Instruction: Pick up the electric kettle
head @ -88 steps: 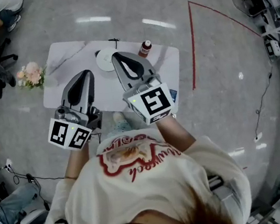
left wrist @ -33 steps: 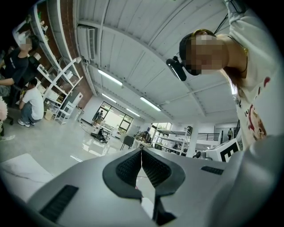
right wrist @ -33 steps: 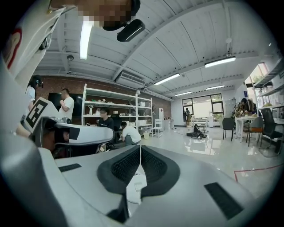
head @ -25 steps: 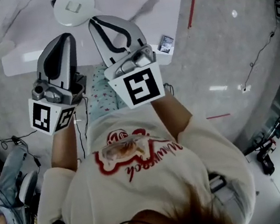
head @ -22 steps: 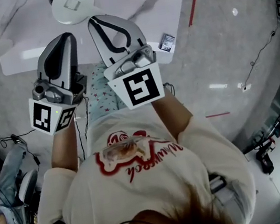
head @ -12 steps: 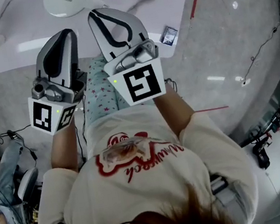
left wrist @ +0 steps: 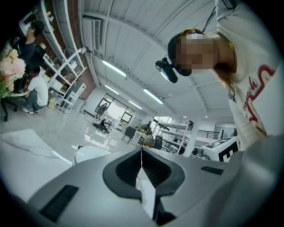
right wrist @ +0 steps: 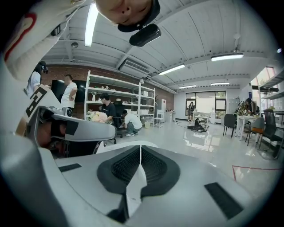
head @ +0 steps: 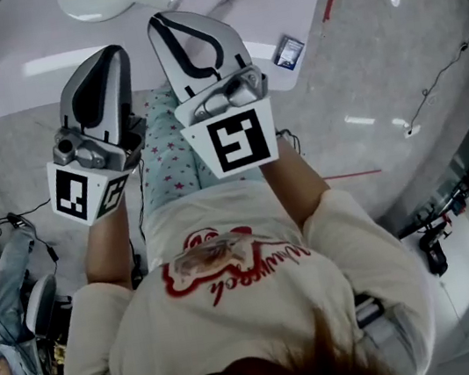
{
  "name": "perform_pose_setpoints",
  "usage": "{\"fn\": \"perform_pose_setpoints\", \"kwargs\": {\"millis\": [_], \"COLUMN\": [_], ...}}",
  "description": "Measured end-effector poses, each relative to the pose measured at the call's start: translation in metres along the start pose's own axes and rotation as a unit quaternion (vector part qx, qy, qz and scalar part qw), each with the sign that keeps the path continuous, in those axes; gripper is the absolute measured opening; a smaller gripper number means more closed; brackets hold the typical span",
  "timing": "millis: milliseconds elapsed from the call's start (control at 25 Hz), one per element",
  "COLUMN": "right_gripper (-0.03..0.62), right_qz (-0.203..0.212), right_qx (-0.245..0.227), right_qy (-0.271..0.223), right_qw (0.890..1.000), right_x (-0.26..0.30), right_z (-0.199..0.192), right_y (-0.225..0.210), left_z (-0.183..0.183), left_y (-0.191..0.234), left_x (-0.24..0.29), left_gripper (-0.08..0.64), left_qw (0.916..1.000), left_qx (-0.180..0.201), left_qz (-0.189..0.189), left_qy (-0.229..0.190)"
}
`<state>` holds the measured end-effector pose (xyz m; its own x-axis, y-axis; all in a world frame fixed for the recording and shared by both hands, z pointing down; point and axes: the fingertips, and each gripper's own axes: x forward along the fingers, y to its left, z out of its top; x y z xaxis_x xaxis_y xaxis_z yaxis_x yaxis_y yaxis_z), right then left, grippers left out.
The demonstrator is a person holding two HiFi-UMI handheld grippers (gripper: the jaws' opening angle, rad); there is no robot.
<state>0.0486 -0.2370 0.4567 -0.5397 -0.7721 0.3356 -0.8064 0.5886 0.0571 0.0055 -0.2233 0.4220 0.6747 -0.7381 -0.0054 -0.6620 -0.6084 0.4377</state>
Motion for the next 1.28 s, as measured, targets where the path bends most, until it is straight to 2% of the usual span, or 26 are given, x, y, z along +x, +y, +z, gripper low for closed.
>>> {"fn": "perform_pose_setpoints", "kwargs": {"millis": [280, 1000, 1120, 1280], "right_gripper": [0.015, 0.015, 0.016, 0.017], "right_qz": [-0.006, -0.026, -0.047, -0.1], "right_qx": [0.009, 0.008, 0.025, 0.07], "right_qy": [0.01, 0.034, 0.029, -0.011], "right_qw": [1.0, 0.999, 0.998, 0.992], "right_x": [-0.004, 0.005, 0.003, -0.007], "right_z": [-0.029, -0.077, -0.084, -0.086], "right_y": [-0.003, 0.001, -0.003, -0.013], "left_z": [-0.028, -0.084, -0.09, -0.093], "left_y": [-0.003, 0.019, 0.021, 0.02], "left_x": [0.001, 0.006, 0.006, 0.005], "left_gripper": [0.012, 0.012, 0.012, 0.012], "left_qw": [0.9998, 0.9981, 0.9979, 0.9976], "left_qx": [-0.02, 0.0, -0.002, -0.002], "left_qz": [-0.005, -0.012, -0.014, -0.014], "left_qy": [0.007, 0.06, 0.063, 0.068]}}
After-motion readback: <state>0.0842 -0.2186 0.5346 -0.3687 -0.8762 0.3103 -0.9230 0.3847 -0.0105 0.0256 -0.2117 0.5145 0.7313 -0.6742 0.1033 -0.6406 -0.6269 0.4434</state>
